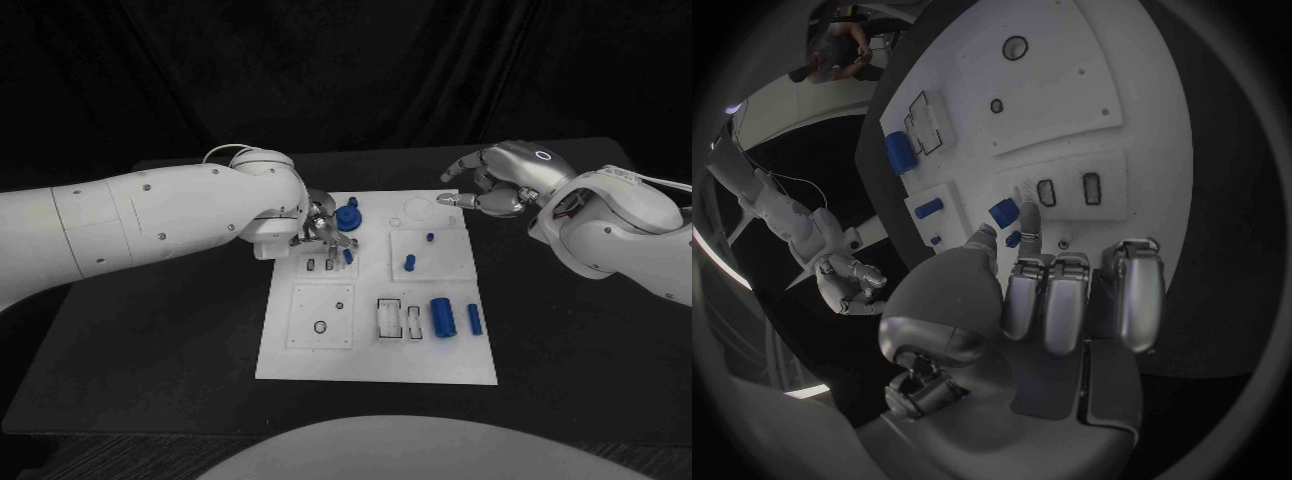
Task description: Assemble the parts on the task board
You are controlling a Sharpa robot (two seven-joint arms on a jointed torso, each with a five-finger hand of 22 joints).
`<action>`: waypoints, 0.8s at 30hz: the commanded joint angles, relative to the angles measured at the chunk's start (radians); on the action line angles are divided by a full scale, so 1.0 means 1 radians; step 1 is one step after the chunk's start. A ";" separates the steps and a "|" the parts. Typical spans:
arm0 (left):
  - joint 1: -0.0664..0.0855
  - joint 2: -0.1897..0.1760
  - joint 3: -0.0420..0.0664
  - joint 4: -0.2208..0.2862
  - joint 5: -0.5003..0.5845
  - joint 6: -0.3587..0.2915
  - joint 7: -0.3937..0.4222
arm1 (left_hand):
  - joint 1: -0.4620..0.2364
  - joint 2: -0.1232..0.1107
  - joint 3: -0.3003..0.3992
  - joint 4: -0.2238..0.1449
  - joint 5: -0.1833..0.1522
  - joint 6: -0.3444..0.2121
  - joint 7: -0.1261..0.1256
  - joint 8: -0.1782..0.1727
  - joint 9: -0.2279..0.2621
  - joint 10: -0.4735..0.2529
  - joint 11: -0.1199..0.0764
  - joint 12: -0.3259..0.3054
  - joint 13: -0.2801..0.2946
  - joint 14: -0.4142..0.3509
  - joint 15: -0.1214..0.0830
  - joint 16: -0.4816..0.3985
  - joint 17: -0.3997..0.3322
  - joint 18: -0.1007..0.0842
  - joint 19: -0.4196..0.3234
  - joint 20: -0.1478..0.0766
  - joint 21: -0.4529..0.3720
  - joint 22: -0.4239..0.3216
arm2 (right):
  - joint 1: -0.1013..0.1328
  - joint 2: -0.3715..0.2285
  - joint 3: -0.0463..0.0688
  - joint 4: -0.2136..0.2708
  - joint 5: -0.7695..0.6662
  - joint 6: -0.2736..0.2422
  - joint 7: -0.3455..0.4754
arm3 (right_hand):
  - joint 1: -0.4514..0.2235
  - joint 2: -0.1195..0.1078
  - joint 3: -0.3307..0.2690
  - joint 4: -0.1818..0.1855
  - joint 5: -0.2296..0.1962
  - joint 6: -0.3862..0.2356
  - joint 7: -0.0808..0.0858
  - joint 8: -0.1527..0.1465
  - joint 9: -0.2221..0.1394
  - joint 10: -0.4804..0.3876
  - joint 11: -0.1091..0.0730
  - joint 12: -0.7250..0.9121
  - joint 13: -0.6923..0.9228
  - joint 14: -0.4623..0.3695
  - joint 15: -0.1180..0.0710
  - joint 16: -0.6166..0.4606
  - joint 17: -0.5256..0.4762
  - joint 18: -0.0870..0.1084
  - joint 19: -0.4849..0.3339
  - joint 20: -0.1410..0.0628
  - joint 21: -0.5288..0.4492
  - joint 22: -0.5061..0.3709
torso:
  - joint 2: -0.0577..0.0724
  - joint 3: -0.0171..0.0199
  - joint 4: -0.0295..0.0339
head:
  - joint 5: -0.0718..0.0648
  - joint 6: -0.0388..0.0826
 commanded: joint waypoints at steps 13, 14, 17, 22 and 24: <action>-0.010 0.014 0.001 -0.006 0.001 0.017 0.028 | 0.006 0.002 0.004 -0.003 0.007 -0.002 0.001 -0.006 0.002 0.106 -0.008 0.003 0.263 0.106 -0.007 0.003 0.263 -0.005 -0.009 0.000 -0.007 0.122 | -0.005 0.006 0.001 -0.003 -0.007 -0.016 0.004 | -0.003 0.011 -0.005 0.001 0.002 0.009 -0.001 0.002 -0.002 0.001 -0.003 -0.004 0.108 0.035 -0.004 0.005 0.000 0.011 0.002 -0.002 0.004 0.145 | 0.001 -0.0004 -0.0001 | 0.002 0.000; -0.011 0.014 0.001 -0.006 0.001 0.017 0.029 | 0.006 0.002 0.004 -0.003 0.007 -0.002 0.001 -0.006 0.002 0.106 -0.008 0.003 0.263 0.106 -0.007 0.003 0.263 -0.005 -0.009 0.000 -0.007 0.122 | -0.005 0.006 0.001 -0.003 -0.007 -0.015 0.004 | -0.003 0.011 -0.005 0.001 0.002 0.009 -0.001 0.002 -0.002 0.001 -0.003 -0.004 0.108 0.035 -0.004 0.005 0.000 0.011 0.002 -0.002 0.004 0.145 | 0.001 -0.0005 -0.0005 | 0.002 0.000; -0.012 0.015 0.001 -0.006 0.001 0.018 0.030 | 0.009 0.002 0.009 -0.008 0.010 0.001 0.000 -0.009 0.004 0.106 -0.008 0.003 0.263 0.106 -0.008 0.003 0.263 -0.005 -0.010 0.000 -0.008 0.121 | -0.005 0.008 0.001 -0.004 -0.007 -0.014 0.004 | -0.003 0.011 -0.005 0.001 0.002 0.009 -0.001 0.002 -0.002 0.001 -0.003 -0.004 0.108 0.035 -0.004 0.005 0.000 0.011 0.002 -0.002 0.004 0.145 | 0.001 -0.0014 0.0005 | 0.001 0.000; -0.014 0.017 0.001 -0.007 0.001 0.018 0.032 | 0.019 0.000 0.026 -0.024 0.025 0.004 -0.002 -0.019 0.008 0.106 -0.010 0.003 0.263 0.106 -0.009 0.003 0.263 -0.004 -0.010 -0.001 -0.010 0.121 | -0.005 0.009 0.001 -0.005 -0.007 -0.013 0.004 | -0.004 0.013 -0.005 0.001 0.002 0.009 -0.001 0.002 -0.003 0.001 -0.003 -0.004 0.108 0.035 -0.004 0.005 0.000 0.012 0.002 -0.002 0.002 0.145 | 0.001 -0.0009 0.0009 | 0.001 0.000; -0.014 0.019 0.001 -0.007 0.001 0.018 0.033 | 0.024 -0.004 0.033 -0.033 0.031 0.005 -0.003 -0.024 0.010 0.106 -0.011 0.003 0.263 0.106 -0.010 0.003 0.263 -0.004 -0.012 -0.002 -0.012 0.120 | -0.005 0.009 0.001 -0.005 -0.007 -0.012 0.004 | -0.004 0.013 -0.005 0.001 0.002 0.009 -0.001 0.002 -0.003 0.001 -0.003 -0.004 0.108 0.035 -0.004 0.005 0.000 0.012 0.002 -0.002 0.002 0.145 | 0.000 -0.0008 0.0012 | 0.000 0.000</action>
